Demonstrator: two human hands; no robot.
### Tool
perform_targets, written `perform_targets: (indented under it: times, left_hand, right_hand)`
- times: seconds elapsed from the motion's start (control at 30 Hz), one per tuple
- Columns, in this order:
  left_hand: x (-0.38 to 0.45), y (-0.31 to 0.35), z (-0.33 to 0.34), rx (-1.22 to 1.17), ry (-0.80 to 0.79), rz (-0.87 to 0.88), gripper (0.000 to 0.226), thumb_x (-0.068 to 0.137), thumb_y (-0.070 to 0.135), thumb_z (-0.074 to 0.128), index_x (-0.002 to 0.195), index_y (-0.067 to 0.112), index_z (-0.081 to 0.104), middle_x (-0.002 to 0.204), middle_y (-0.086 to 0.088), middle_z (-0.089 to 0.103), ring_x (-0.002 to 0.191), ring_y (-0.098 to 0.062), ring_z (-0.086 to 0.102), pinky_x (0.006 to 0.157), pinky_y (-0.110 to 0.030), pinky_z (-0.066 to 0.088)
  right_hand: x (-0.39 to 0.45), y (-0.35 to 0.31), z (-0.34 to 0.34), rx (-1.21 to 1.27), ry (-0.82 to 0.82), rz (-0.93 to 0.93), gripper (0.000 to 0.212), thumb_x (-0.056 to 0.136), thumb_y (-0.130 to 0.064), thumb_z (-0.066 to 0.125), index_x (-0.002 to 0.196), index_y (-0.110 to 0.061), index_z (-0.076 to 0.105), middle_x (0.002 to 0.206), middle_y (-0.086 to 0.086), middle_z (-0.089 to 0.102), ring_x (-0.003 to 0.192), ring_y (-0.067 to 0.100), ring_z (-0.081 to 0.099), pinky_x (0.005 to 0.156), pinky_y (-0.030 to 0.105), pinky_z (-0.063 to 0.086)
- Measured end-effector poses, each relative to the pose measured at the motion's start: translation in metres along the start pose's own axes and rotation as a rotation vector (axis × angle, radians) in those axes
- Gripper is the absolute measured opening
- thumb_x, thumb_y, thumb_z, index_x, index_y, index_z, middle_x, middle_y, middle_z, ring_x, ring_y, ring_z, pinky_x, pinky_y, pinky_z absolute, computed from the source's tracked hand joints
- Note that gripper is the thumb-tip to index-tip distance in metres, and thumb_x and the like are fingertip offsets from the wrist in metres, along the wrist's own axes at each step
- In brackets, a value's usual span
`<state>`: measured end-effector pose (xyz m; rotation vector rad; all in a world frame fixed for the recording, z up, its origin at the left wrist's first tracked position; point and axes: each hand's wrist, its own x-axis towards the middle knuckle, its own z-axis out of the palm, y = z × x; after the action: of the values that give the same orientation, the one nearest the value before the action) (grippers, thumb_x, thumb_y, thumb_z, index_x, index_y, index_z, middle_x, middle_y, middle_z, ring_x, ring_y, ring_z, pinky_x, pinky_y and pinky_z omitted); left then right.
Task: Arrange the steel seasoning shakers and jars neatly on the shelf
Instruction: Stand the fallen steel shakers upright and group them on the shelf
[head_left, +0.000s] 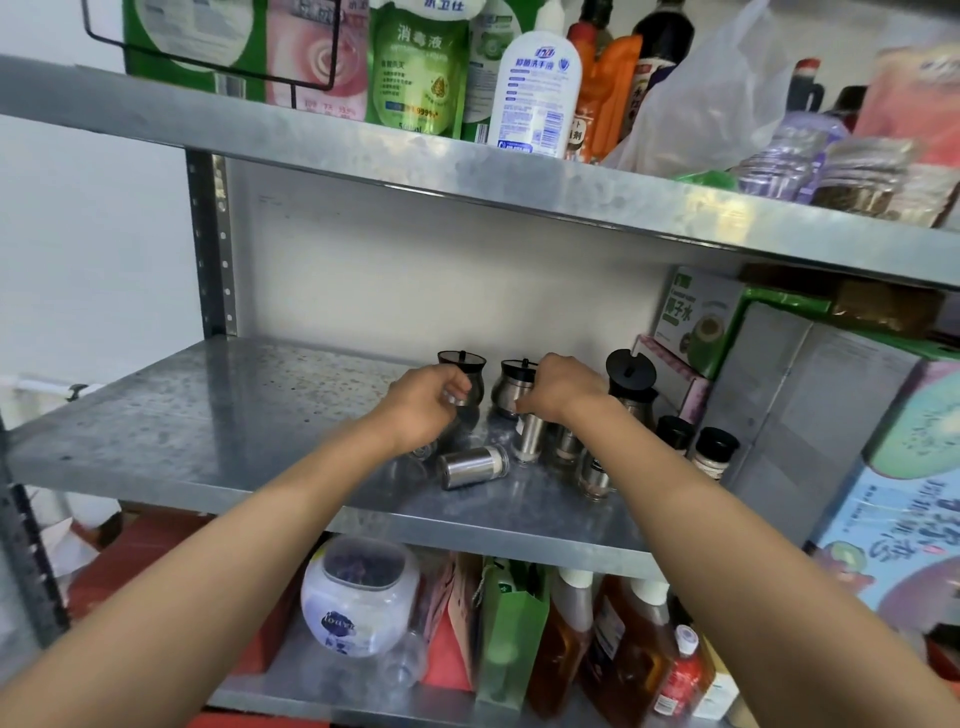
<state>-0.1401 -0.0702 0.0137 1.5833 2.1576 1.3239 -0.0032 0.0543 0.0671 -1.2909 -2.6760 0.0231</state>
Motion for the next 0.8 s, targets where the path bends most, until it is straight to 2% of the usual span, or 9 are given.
perform_targets:
  times: [0.13, 0.3, 0.43, 0.53, 0.6, 0.7, 0.8]
  left_hand:
    - [-0.005, -0.001, 0.003, 0.031, -0.087, 0.012, 0.027, 0.085, -0.007, 0.058, 0.105, 0.01, 0.065, 0.098, 0.001, 0.064, 0.093, -0.012, 0.06, 0.075, -0.01, 0.044]
    - [-0.009, -0.006, 0.003, 0.056, -0.116, -0.036, 0.024, 0.086, -0.002, 0.06, 0.106, 0.01, 0.065, 0.104, -0.004, 0.065, 0.101, -0.019, 0.062, 0.093, -0.027, 0.049]
    - [-0.017, -0.01, 0.003, 0.077, -0.17, -0.075, 0.018, 0.087, 0.009, 0.063, 0.104, 0.014, 0.066, 0.106, -0.004, 0.066, 0.098, -0.018, 0.062, 0.087, -0.028, 0.051]
    - [-0.025, -0.009, 0.002, 0.092, -0.173, -0.068, 0.018, 0.087, 0.014, 0.064, 0.104, 0.012, 0.067, 0.1, -0.002, 0.065, 0.089, -0.014, 0.06, 0.074, -0.02, 0.044]
    - [-0.029, -0.008, 0.001, 0.118, -0.187, -0.065, 0.017, 0.087, 0.017, 0.065, 0.103, 0.011, 0.067, 0.097, 0.0, 0.064, 0.087, -0.013, 0.059, 0.073, -0.02, 0.044]
    - [-0.033, -0.009, 0.001, 0.188, -0.223, -0.072, 0.02, 0.086, 0.026, 0.066, 0.102, 0.014, 0.068, 0.097, 0.001, 0.064, 0.091, -0.016, 0.06, 0.08, -0.026, 0.046]
    - [-0.035, -0.012, 0.001, 0.288, -0.223, -0.088, 0.024, 0.084, 0.037, 0.066, 0.095, 0.016, 0.069, 0.089, 0.001, 0.065, 0.085, -0.017, 0.061, 0.075, -0.029, 0.047]
  right_hand:
    - [0.003, 0.003, 0.002, 0.074, -0.044, 0.009, 0.028, 0.078, -0.03, 0.076, 0.092, -0.011, 0.062, 0.089, 0.003, 0.065, 0.082, 0.022, 0.063, 0.056, 0.025, 0.044]
    - [0.008, 0.006, 0.0, 0.166, -0.122, -0.002, 0.027, 0.073, -0.017, 0.081, 0.096, -0.007, 0.071, 0.096, 0.006, 0.07, 0.091, 0.024, 0.066, 0.08, 0.033, 0.057]
    - [0.009, 0.007, 0.001, 0.169, -0.133, -0.004, 0.02, 0.074, -0.009, 0.077, 0.093, -0.006, 0.072, 0.098, 0.007, 0.071, 0.091, 0.024, 0.066, 0.082, 0.035, 0.059]
    - [0.003, 0.007, -0.002, 0.206, -0.123, 0.002, 0.016, 0.075, -0.014, 0.074, 0.088, -0.007, 0.068, 0.089, 0.004, 0.067, 0.079, 0.019, 0.063, 0.067, 0.028, 0.055]
    - [-0.003, 0.006, -0.003, 0.233, -0.088, 0.007, 0.015, 0.077, -0.02, 0.07, 0.079, -0.011, 0.059, 0.078, 0.001, 0.059, 0.066, 0.016, 0.055, 0.055, 0.023, 0.043]
    - [-0.01, 0.003, -0.005, 0.237, -0.002, 0.012, 0.016, 0.076, -0.02, 0.062, 0.069, -0.015, 0.049, 0.069, -0.001, 0.051, 0.059, 0.016, 0.049, 0.051, 0.022, 0.036]
    - [-0.015, 0.0, -0.007, 0.218, 0.065, 0.003, 0.018, 0.076, -0.019, 0.059, 0.064, -0.016, 0.047, 0.064, -0.001, 0.05, 0.056, 0.016, 0.047, 0.049, 0.023, 0.034]
